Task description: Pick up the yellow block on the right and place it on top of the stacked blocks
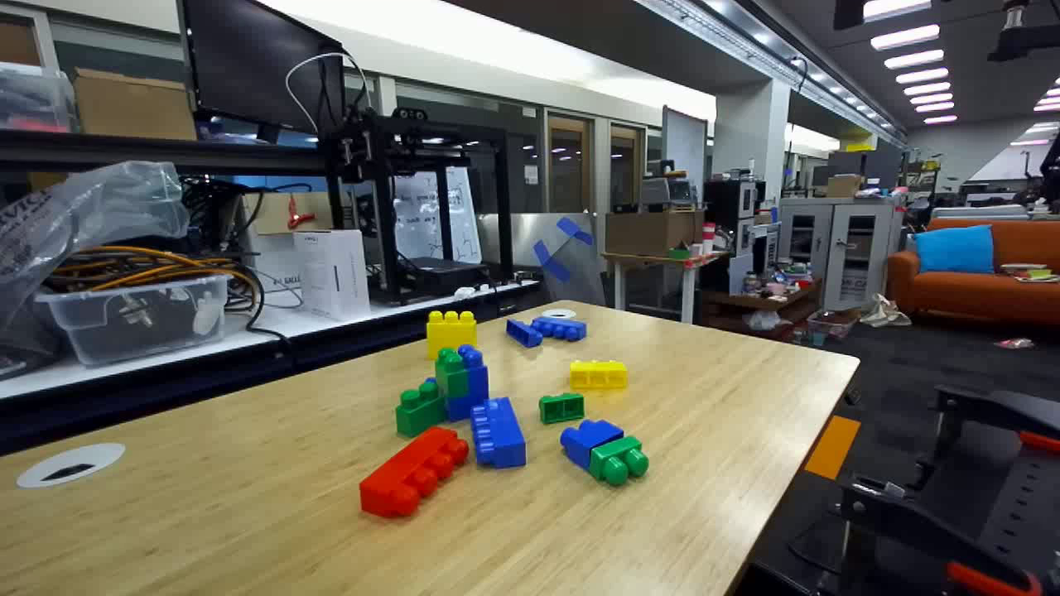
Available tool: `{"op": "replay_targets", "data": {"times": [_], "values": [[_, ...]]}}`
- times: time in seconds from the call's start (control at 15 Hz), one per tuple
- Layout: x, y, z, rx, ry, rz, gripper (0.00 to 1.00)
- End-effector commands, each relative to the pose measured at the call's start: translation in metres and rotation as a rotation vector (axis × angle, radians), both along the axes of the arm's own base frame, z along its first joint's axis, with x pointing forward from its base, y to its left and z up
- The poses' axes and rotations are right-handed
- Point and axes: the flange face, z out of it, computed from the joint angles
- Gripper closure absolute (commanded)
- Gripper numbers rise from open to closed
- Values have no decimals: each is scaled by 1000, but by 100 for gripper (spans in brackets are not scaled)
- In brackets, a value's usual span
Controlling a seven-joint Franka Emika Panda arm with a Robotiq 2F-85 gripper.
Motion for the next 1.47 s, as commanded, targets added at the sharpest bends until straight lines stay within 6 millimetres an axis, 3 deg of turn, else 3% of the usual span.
{"op": "replay_targets", "data": {"times": [0.0, 0.8, 0.93, 1.4], "values": [[0, 0, 1, 0, 1, 0, 0], [0, 0, 1, 0, 1, 0, 0], [13, -4, -12, 18, 13, -17, 0], [91, -35, -93, 67, 33, -5, 0]]}}
